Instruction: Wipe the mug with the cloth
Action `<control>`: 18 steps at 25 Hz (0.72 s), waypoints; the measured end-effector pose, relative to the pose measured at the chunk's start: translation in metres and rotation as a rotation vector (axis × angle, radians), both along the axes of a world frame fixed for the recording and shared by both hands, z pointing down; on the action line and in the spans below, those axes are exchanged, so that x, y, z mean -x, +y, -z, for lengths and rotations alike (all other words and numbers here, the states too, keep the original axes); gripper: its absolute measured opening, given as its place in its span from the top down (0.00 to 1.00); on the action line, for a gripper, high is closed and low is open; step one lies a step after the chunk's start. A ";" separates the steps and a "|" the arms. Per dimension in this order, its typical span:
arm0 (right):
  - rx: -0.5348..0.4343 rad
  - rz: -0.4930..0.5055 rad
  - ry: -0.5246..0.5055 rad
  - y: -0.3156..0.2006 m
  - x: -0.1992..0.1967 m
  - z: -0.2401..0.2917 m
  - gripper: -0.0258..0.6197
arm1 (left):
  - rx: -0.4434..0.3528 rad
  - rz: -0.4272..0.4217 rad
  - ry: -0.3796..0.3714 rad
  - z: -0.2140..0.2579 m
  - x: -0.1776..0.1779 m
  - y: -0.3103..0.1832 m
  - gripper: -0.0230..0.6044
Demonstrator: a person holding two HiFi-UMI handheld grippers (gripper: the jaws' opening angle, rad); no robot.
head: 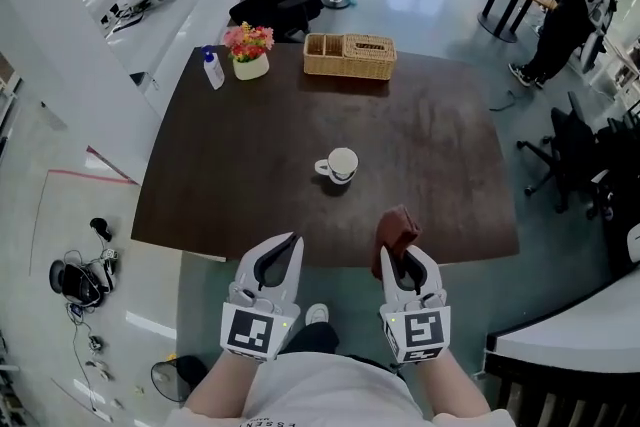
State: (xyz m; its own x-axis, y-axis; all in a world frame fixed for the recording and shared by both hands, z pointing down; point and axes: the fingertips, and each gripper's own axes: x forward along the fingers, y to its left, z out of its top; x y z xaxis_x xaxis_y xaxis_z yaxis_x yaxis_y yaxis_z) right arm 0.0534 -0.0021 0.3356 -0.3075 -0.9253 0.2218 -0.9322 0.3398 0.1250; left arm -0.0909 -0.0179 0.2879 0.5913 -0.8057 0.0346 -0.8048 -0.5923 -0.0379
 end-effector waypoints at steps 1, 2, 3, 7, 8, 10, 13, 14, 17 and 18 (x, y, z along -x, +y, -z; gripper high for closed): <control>-0.006 0.008 0.001 0.013 0.000 0.001 0.83 | -0.003 0.006 0.002 0.001 -0.001 0.012 0.96; -0.009 0.013 -0.003 0.026 -0.001 0.000 0.83 | -0.004 0.010 0.000 0.001 -0.003 0.024 0.96; -0.007 0.018 -0.010 0.039 -0.003 0.000 0.83 | -0.006 0.013 -0.003 0.001 -0.006 0.036 0.96; -0.002 0.044 -0.040 0.095 -0.014 -0.001 0.83 | -0.022 0.018 -0.002 0.001 -0.026 0.091 0.96; -0.004 0.054 -0.041 0.110 -0.016 -0.001 0.83 | -0.025 0.022 -0.001 0.001 -0.031 0.106 0.96; -0.005 0.067 -0.044 0.139 -0.021 -0.002 0.83 | -0.023 0.033 0.000 0.001 -0.037 0.137 0.96; -0.015 0.082 -0.046 0.178 -0.029 0.001 0.83 | -0.023 0.050 -0.008 -0.001 -0.043 0.178 0.96; -0.018 0.085 -0.046 0.188 -0.031 0.001 0.83 | -0.025 0.056 -0.011 -0.002 -0.044 0.190 0.96; -0.020 0.094 -0.050 0.215 -0.034 0.000 0.83 | -0.023 0.065 -0.010 -0.001 -0.046 0.218 0.96; -0.023 0.094 -0.051 0.223 -0.034 0.002 0.83 | -0.028 0.063 -0.015 -0.001 -0.047 0.226 0.96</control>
